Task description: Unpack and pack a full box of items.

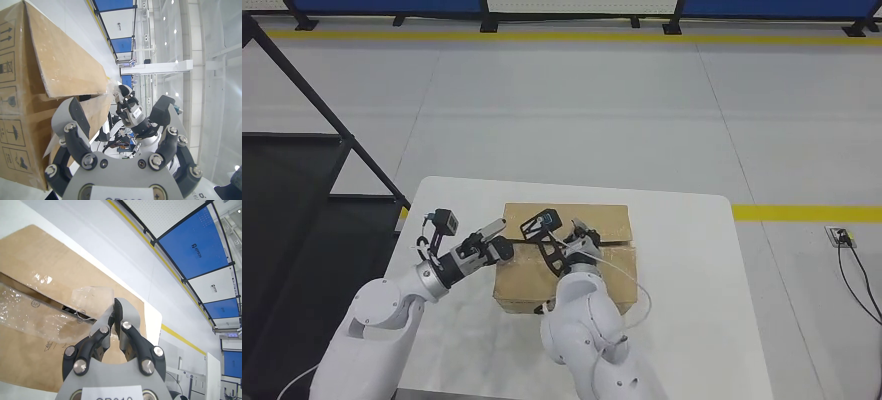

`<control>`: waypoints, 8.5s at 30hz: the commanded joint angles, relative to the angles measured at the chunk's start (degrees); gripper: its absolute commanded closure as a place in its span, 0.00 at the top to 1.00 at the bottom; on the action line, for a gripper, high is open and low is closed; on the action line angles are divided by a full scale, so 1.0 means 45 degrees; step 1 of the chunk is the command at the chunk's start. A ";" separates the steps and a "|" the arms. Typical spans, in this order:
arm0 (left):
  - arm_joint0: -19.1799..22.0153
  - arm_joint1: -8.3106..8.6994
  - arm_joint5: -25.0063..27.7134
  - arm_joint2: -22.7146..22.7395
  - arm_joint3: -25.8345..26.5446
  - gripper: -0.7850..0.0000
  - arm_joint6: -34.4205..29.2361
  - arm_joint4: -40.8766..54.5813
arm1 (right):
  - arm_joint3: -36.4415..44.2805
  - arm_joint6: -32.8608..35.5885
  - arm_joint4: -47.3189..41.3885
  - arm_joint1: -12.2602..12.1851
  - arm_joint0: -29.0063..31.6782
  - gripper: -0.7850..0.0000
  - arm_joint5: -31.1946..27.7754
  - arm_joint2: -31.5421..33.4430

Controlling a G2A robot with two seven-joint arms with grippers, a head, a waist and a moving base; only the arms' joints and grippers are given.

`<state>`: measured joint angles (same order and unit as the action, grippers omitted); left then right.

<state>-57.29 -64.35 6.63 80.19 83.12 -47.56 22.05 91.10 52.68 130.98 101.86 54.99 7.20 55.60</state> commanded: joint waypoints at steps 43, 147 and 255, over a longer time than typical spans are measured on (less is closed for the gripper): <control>-0.1327 0.0325 0.0621 0.0400 -0.0347 1.00 -0.1605 0.0792 | 0.2301 -0.4969 -0.1384 0.0239 0.2330 0.00 0.1345 -0.0201; -0.2533 -0.0048 0.2351 0.0139 0.0841 0.00 0.5632 -0.0990 | 0.2524 -0.9814 -1.0553 -0.0544 0.2670 0.00 -0.1052 0.2745; -0.0442 -0.0848 0.0486 -0.0175 -0.0361 0.49 0.3726 -0.1300 | -0.0359 -1.1441 -1.1253 -0.1573 0.1997 0.00 -0.1189 0.2898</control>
<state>-59.74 -68.10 8.84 79.87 82.23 -30.69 16.43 89.47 1.27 80.40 94.81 63.87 1.92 68.66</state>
